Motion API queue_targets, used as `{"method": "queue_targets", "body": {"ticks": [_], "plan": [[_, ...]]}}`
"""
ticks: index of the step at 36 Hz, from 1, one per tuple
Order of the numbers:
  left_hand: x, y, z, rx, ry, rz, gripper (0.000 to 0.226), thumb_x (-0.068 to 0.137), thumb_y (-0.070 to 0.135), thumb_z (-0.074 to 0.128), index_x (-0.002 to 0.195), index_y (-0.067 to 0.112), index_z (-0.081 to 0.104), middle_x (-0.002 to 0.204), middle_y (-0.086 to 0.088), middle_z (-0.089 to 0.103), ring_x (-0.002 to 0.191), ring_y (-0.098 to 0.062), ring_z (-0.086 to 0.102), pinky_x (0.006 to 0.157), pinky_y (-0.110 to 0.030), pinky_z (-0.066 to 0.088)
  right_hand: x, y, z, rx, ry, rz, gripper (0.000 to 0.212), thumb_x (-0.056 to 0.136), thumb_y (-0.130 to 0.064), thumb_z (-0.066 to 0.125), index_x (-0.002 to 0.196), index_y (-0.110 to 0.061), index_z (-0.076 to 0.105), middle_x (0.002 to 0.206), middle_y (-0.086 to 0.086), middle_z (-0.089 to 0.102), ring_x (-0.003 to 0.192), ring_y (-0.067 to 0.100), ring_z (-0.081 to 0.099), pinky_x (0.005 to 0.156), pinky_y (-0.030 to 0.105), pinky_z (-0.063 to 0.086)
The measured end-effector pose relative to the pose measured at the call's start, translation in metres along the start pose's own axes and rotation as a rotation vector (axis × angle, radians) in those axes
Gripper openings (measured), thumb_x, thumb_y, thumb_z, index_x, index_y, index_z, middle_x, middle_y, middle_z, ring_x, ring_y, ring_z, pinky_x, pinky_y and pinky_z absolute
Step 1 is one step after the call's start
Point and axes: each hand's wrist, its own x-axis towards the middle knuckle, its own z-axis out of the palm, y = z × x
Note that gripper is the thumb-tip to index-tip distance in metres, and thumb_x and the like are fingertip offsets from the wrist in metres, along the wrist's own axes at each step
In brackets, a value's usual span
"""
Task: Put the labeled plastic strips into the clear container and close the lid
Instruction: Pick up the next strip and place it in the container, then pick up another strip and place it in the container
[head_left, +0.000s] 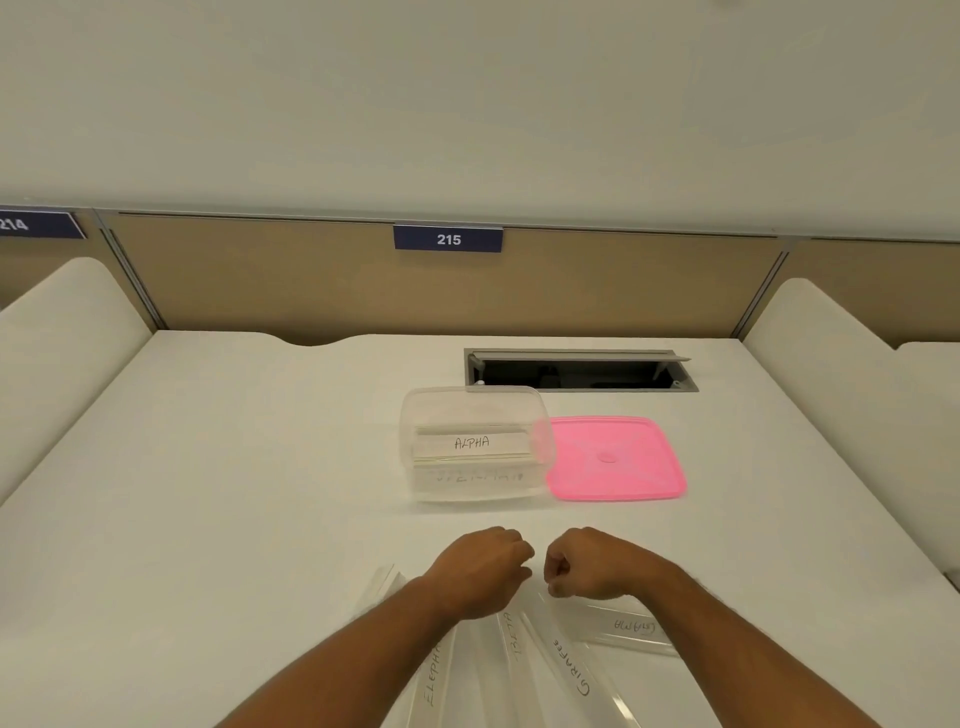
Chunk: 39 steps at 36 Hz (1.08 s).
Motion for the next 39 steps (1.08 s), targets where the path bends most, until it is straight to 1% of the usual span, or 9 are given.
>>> {"method": "queue_targets", "body": {"ticks": [4,6,8,12,15,23,25,29,39], "plan": [[0.0,0.0,0.001,0.013,0.0,0.006,0.032,0.101,0.033,0.049,0.123,0.013,0.062,0.117,-0.005,0.066,0.105,-0.024,0.061,0.088,-0.041,0.053,-0.006,-0.001,0.0,0.008,-0.092,0.017,0.034,0.081,-0.016,0.062,0.113,-0.02,0.072,0.103,-0.009,0.069,0.091,0.009,0.063,0.079,0.023,0.052],[0.0,-0.001,0.003,0.02,-0.001,0.004,0.031,0.101,0.033,0.05,0.121,0.013,0.063,0.115,-0.005,0.066,0.104,-0.024,0.061,0.087,-0.041,0.054,-0.008,-0.003,0.001,0.005,-0.128,0.02,0.039,0.08,-0.013,0.06,0.118,-0.019,0.07,0.114,-0.005,0.069,0.1,0.014,0.064,0.087,0.027,0.053],[0.0,-0.001,0.004,0.022,-0.001,-0.007,0.031,0.101,0.034,0.05,0.12,0.014,0.063,0.114,-0.004,0.066,0.103,-0.024,0.062,0.087,-0.041,0.055,-0.01,-0.004,0.002,0.002,-0.159,0.017,0.043,0.08,-0.011,0.06,0.121,-0.018,0.069,0.117,-0.003,0.068,0.1,0.014,0.063,0.088,0.027,0.052],[-0.003,-0.003,0.007,0.037,0.002,-0.016,0.029,0.1,0.034,0.049,0.118,0.014,0.062,0.114,-0.004,0.065,0.103,-0.024,0.061,0.086,-0.041,0.054,-0.013,-0.005,0.003,0.025,-0.193,0.016,0.041,0.079,-0.012,0.062,0.12,-0.017,0.069,0.116,-0.003,0.069,0.094,0.011,0.06,0.083,0.024,0.05],[-0.006,-0.005,0.007,0.032,0.008,-0.023,0.03,0.101,0.032,0.048,0.119,0.013,0.062,0.114,-0.004,0.065,0.104,-0.025,0.06,0.086,-0.041,0.053,-0.014,-0.007,0.002,0.032,-0.231,0.017,0.038,0.079,-0.015,0.065,0.116,-0.015,0.07,0.114,-0.002,0.069,0.093,0.013,0.06,0.084,0.028,0.05],[-0.007,-0.005,0.003,0.034,0.039,-0.023,0.031,0.101,0.032,0.049,0.121,0.012,0.062,0.114,-0.004,0.066,0.102,-0.022,0.061,0.086,-0.036,0.053,-0.017,-0.009,0.002,-0.137,-0.408,0.028,0.033,0.08,-0.02,0.076,0.109,-0.018,0.062,0.099,-0.007,0.057,0.09,0.017,0.052,0.074,0.026,0.042],[-0.007,-0.004,0.001,0.031,0.051,-0.021,0.031,0.101,0.032,0.048,0.12,0.012,0.062,0.112,-0.003,0.066,0.102,-0.022,0.061,0.084,-0.035,0.053,-0.019,-0.008,0.004,-0.156,-0.389,0.04,0.037,0.08,-0.017,0.076,0.115,-0.012,0.063,0.101,-0.004,0.058,0.09,0.018,0.052,0.079,0.031,0.044],[-0.006,-0.004,0.0,0.034,0.052,-0.02,0.031,0.101,0.033,0.048,0.12,0.013,0.062,0.113,-0.003,0.065,0.103,-0.022,0.06,0.084,-0.036,0.053,-0.021,-0.003,0.005,-0.15,-0.287,0.06,0.031,0.081,-0.006,0.07,0.112,-0.006,0.067,0.099,0.004,0.063,0.085,0.018,0.053,0.077,0.034,0.047],[-0.002,-0.005,-0.006,0.034,0.041,-0.045,0.031,0.101,0.032,0.047,0.122,0.013,0.06,0.117,-0.003,0.064,0.107,-0.023,0.059,0.086,-0.039,0.052,-0.02,0.003,-0.008,-0.095,-0.089,0.039,0.017,0.079,-0.008,0.063,0.096,-0.008,0.067,0.087,0.002,0.063,0.075,0.016,0.053,0.059,0.028,0.041]]}}
